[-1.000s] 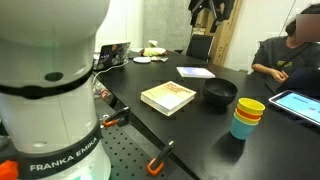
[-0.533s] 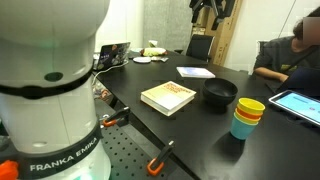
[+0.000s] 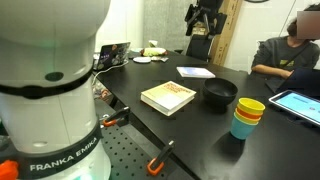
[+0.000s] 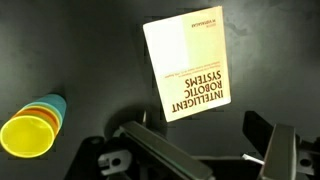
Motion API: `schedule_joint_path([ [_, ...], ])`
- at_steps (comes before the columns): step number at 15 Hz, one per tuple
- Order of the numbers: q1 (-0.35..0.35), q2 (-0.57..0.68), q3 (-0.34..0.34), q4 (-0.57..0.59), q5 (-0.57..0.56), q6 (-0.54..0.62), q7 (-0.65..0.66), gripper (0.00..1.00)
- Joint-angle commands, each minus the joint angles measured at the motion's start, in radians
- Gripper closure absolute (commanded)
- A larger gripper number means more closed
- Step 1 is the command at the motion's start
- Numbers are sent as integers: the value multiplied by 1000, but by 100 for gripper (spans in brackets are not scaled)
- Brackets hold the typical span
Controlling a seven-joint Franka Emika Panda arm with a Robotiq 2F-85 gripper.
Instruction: Open the book
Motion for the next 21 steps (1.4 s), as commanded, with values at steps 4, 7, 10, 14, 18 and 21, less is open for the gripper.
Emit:
schedule_joint_path([
  [4,51,203,9,-89,219,256,-63,0],
  [7,57,292,17,-97,322,328,-131,0],
  [10,46,377,35,-91,377,378,-200,0],
  [14,29,483,70,-81,445,430,-275,0],
  [18,4,569,107,-62,446,489,-340,0],
  [21,-18,625,129,-49,412,533,-371,0],
])
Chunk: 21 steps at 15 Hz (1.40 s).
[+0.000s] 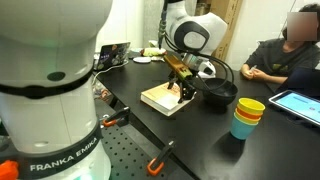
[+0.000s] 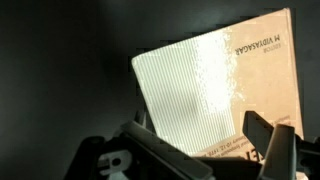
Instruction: Open the book
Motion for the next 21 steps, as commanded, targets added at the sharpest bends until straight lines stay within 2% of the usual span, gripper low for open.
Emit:
schedule_joint_path([
  [1,-46,72,42,36,-11,47,-56,0],
  [5,-86,119,79,56,-8,54,-90,0],
  [9,-106,112,112,69,-4,36,-94,0],
  [16,-95,82,154,55,-10,80,-109,0],
  [21,-76,45,188,28,-77,166,-106,0],
])
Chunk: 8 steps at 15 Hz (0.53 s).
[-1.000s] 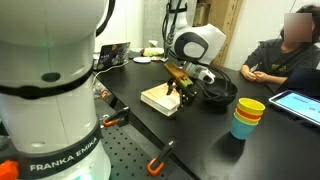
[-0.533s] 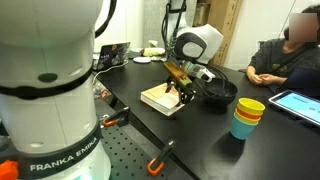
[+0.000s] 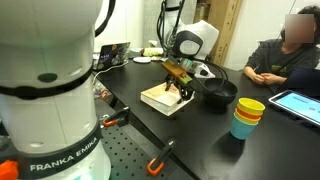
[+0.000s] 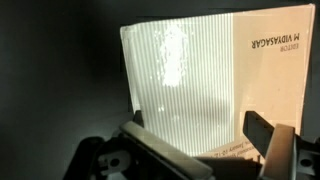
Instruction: Open the book
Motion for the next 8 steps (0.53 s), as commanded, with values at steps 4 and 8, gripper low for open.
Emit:
schedule_joint_path([
  [4,20,-93,81,-56,-107,133,25,0],
  [8,29,-155,116,-84,-148,163,44,0],
])
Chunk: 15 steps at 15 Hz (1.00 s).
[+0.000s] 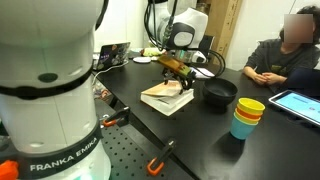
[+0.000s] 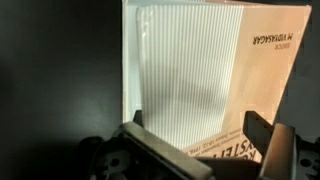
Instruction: Open the book
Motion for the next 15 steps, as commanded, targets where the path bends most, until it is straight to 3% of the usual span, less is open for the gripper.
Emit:
schedule_joint_path([
  [1,32,-78,51,-14,-24,17,54,0],
  [8,117,-172,69,3,33,-118,134,0],
  [15,222,-191,56,4,211,-241,111,0],
])
